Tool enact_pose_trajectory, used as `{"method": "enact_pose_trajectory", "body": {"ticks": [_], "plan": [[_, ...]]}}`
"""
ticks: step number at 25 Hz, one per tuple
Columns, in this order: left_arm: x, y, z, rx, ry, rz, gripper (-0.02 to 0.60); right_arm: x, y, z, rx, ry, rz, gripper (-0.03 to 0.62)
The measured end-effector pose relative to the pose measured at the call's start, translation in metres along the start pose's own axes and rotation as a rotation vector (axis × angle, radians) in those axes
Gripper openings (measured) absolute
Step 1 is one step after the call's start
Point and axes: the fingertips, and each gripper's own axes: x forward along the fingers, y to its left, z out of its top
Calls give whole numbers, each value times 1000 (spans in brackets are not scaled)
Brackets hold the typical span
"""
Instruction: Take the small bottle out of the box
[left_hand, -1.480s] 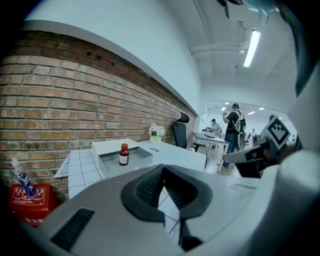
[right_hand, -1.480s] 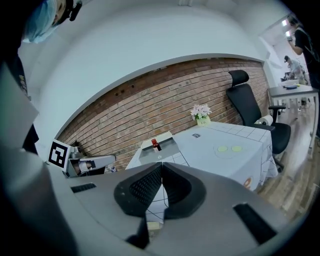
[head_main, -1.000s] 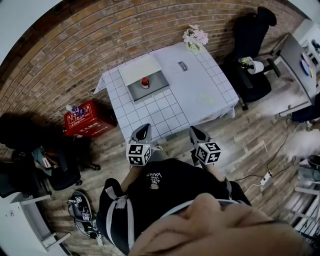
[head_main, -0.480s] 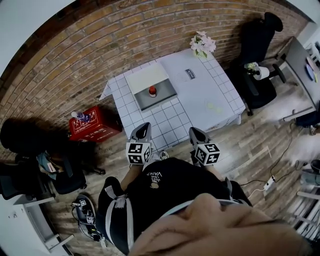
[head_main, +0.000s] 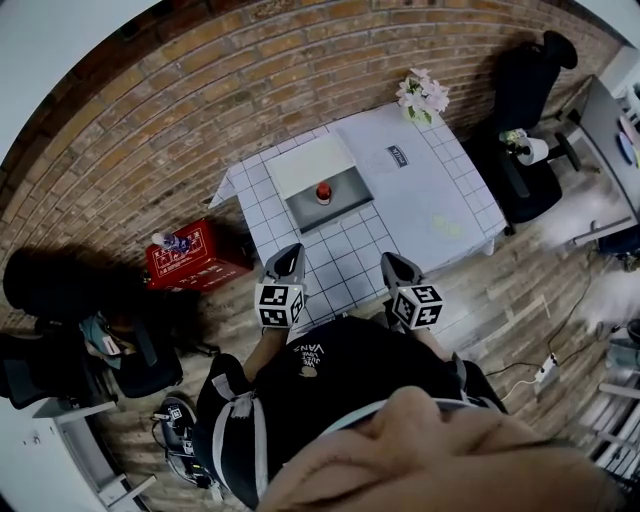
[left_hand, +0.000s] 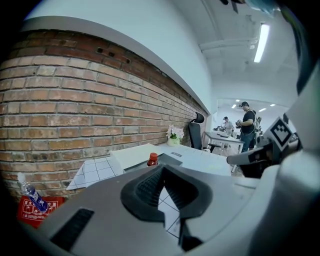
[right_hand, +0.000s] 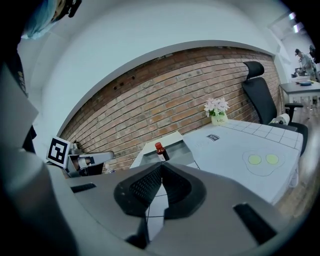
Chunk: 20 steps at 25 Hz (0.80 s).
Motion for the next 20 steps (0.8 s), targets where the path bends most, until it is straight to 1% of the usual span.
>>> {"method": "enact_pose_trajectory", "body": {"ticks": [5, 10, 13, 20], "plan": [[9, 14, -2, 4, 13, 12, 11, 14, 0, 3, 14, 2, -1, 3], [24, 17, 0, -9, 14, 37, 11, 27, -7, 11, 0, 28, 33, 3], [39, 16, 4, -7, -2, 46, 11, 31, -16, 16, -15, 54, 54, 3], [73, 19, 11, 10, -8, 137, 11, 41, -40, 28, -45, 104, 102, 3]]}}
